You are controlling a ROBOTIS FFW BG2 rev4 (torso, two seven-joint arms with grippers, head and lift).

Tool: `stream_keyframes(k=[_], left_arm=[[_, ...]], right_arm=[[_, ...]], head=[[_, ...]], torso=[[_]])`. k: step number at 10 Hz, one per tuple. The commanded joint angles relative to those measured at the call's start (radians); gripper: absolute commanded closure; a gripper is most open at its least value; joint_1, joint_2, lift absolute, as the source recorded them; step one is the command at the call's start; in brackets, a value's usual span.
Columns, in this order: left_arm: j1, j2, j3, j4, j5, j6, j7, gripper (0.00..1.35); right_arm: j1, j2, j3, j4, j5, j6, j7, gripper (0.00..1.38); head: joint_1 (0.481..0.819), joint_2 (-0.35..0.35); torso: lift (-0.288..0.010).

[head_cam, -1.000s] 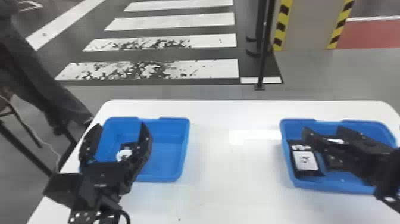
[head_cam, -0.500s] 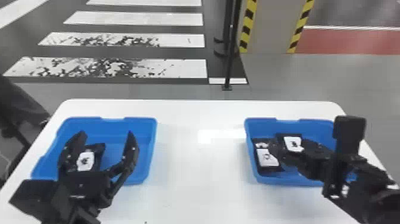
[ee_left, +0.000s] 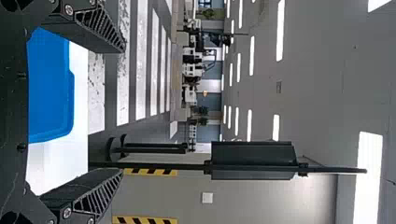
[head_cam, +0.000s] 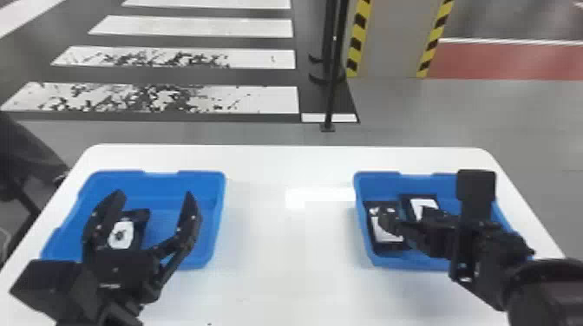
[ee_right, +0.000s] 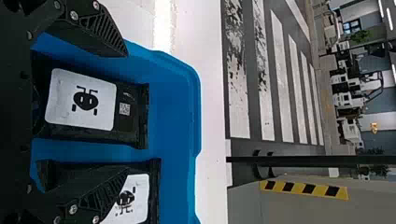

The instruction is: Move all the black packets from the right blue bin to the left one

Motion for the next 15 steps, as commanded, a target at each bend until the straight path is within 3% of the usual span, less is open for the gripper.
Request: stream_keyframes(k=[1,8,15], left_arm=[[-0.004,0.0,-0.001,0.0,0.0,0.004,-0.003,0.13],[-0.011,0.0,-0.001,0.0,-0.002,-0.001,-0.006,0.13],[-0.013,0.002,0.001,0.0,-0.01,-0.004,-0.006,0.13]], right_arm=[[-0.017,-0.001,0.023,0.035,-0.001,-0.002,0.001,0.18],[-0.049,-0.004,0.051,0.13,0.015,-0.015,0.001,0.27],[-0.037,-0.005,0.081,0.101,0.017,0.042,-0.013,0.41]], head=[[0.695,-0.019],[0.695,-0.008],[0.695,0.009]], torso=[[-0.14],[-0.14],[-0.14]])
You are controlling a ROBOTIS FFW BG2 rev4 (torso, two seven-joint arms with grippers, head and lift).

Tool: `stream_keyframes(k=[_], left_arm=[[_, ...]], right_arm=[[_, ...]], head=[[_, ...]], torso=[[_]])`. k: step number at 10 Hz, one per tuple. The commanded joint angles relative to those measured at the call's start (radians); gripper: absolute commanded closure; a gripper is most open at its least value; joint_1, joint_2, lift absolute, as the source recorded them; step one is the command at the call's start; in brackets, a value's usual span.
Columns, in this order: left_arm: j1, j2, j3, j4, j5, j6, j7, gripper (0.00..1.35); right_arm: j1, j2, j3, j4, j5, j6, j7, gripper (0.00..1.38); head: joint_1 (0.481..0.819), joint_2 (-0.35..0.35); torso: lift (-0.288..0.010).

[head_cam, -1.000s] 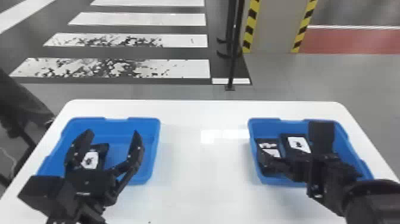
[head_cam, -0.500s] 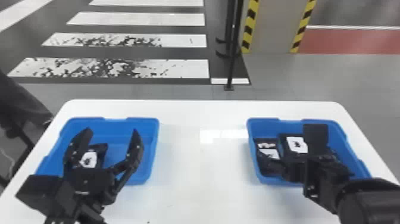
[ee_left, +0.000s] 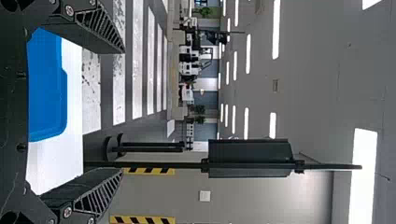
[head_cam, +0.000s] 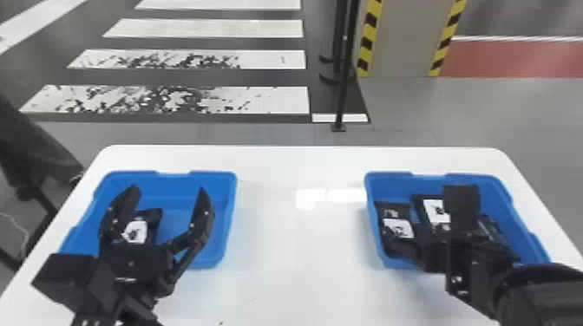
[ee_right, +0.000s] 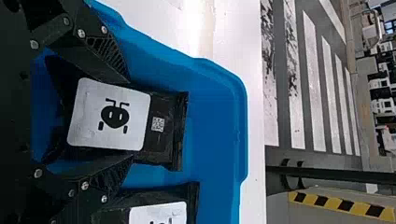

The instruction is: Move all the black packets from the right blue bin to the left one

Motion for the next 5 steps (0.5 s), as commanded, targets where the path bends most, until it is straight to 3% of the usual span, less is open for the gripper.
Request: stream_keyframes(k=[1,2,4,5], left_arm=[[-0.002,0.001,0.0,0.0,-0.003,0.0,0.0,0.13],[-0.002,0.001,-0.002,0.0,-0.003,0.002,-0.001,0.13],[0.001,0.001,0.002,0.002,-0.003,0.005,-0.001,0.13],[0.003,0.001,0.004,0.005,-0.003,0.005,-0.003,0.13]], right_arm=[[-0.006,0.0,0.0,0.007,0.0,0.02,-0.003,0.41],[-0.016,0.0,-0.002,0.022,-0.006,0.029,-0.003,0.54],[-0.018,-0.002,-0.002,0.022,-0.022,0.037,-0.003,0.98],[-0.016,-0.002,-0.004,0.019,-0.04,0.037,-0.006,1.08]], head=[[0.695,0.008],[0.695,0.006],[0.695,0.003],[0.695,0.004]], torso=[[-0.14],[-0.14],[-0.14],[-0.14]])
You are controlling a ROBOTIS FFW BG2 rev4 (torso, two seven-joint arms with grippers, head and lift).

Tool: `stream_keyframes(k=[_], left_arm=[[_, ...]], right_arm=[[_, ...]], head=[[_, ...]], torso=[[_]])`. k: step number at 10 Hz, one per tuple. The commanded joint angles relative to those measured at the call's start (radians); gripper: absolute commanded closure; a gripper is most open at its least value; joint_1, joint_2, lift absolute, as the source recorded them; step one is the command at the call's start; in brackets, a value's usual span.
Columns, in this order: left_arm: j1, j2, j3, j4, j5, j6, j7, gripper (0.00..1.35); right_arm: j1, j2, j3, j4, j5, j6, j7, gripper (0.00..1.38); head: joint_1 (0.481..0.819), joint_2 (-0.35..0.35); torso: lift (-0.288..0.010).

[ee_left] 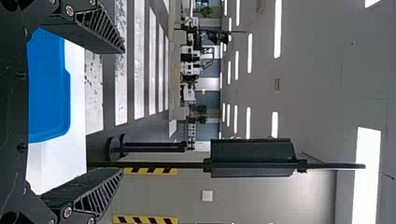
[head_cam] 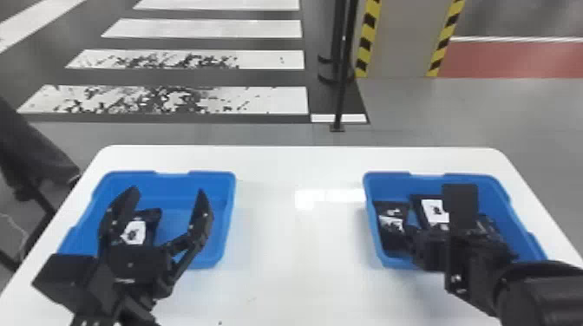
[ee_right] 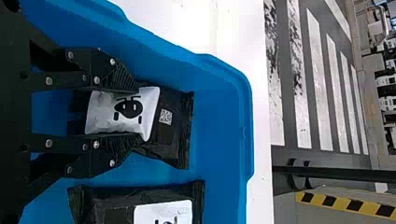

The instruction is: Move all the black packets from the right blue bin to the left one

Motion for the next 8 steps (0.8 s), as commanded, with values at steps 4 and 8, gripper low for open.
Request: stream_keyframes(k=[4,8], left_arm=[[0.0,0.0,-0.001,0.001,0.004,-0.011,-0.004,0.13],[-0.005,0.002,-0.013,0.001,0.044,-0.035,-0.007,0.13]], right_arm=[[0.105,0.001,-0.07,-0.139,-0.055,-0.071,0.001,1.1],[0.122,0.007,-0.156,-0.051,-0.127,-0.51,0.194,1.11]], head=[[0.695,0.004],[0.695,-0.012]], torso=[[-0.14],[-0.14]])
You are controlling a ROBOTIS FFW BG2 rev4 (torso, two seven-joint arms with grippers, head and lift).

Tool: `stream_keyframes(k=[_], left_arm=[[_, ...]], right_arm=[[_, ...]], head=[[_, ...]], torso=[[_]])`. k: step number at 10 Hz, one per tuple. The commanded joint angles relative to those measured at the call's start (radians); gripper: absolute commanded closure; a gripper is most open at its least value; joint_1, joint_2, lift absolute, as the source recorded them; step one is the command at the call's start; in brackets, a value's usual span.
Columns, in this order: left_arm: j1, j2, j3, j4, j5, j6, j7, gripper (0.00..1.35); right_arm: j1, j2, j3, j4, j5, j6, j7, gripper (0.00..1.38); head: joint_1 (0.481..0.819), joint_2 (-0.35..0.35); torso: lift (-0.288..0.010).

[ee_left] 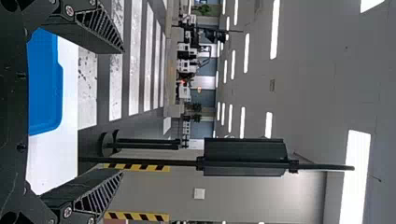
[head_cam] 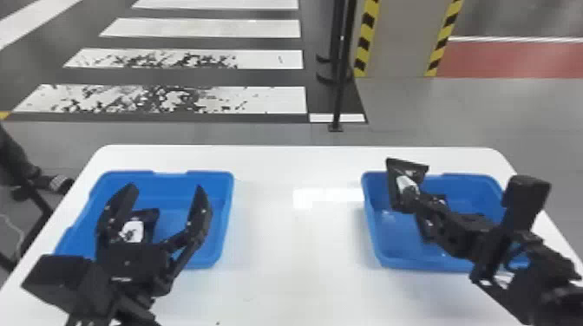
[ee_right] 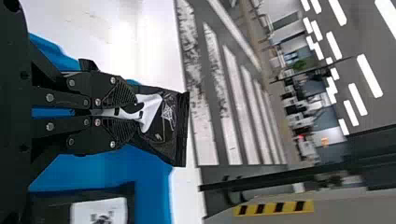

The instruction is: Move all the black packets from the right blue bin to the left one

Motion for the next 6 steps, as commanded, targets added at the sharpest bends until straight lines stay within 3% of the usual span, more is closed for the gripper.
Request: stream_keyframes(k=[1,3,6], left_arm=[[-0.006,0.003,-0.011,0.0,0.042,-0.027,-0.009,0.13],[-0.045,0.01,-0.031,-0.015,0.14,0.034,-0.061,0.13],[-0.087,0.026,-0.043,-0.101,0.278,0.221,-0.12,0.13]], right_arm=[[-0.023,-0.006,0.023,0.053,-0.011,-0.242,0.032,1.12],[-0.032,-0.029,0.143,0.056,-0.087,-0.367,0.059,1.13],[-0.062,-0.063,0.344,0.056,-0.181,-0.397,0.066,1.13]], head=[[0.695,-0.018],[0.695,-0.026],[0.695,0.049]], torso=[[-0.14],[-0.14],[-0.14]])
